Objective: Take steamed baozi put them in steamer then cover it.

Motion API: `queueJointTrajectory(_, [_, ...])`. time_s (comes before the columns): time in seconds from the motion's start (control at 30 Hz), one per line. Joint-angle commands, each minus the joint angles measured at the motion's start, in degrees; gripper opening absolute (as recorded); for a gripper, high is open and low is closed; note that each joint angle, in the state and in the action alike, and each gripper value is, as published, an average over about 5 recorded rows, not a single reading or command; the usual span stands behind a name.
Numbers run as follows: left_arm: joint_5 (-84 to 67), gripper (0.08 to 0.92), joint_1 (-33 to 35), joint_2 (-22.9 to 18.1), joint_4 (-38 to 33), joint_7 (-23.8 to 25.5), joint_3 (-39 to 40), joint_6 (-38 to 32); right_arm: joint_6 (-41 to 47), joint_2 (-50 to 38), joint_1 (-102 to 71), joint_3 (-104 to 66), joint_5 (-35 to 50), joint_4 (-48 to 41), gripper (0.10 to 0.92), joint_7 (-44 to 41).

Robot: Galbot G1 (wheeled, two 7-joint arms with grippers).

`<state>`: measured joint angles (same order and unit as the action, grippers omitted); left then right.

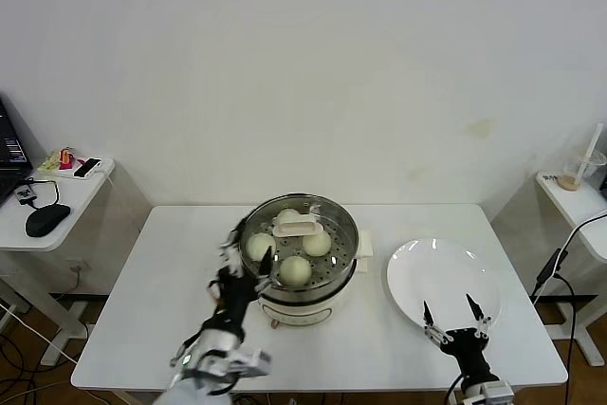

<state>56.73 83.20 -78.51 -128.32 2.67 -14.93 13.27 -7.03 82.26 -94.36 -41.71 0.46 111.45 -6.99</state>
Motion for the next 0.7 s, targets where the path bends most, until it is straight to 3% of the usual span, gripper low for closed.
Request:
queueJointTrajectory(0.03, [-53.24,0.823,17.74,1.05,-4.59,-15.1,-15.55,-9.45,-0.78,-3.98,-2.12,2.43,4.57,1.76,0.823,0.56])
queueJointTrajectory(0.33, [-61.28,0.823,22.75,0.59,0.95,-12.72,-17.85,-18.55,1.09,-5.79,-6.63,4.39,5.47,4.0,0.823,-0.35])
queueJointTrajectory(0.7, [-61.16,0.823,25.04,-0.21,2.21,-11.62,-18.2,-19.79,7.38,-5.81,-10.75,8.56,5.62,8.34,0.823,-2.23])
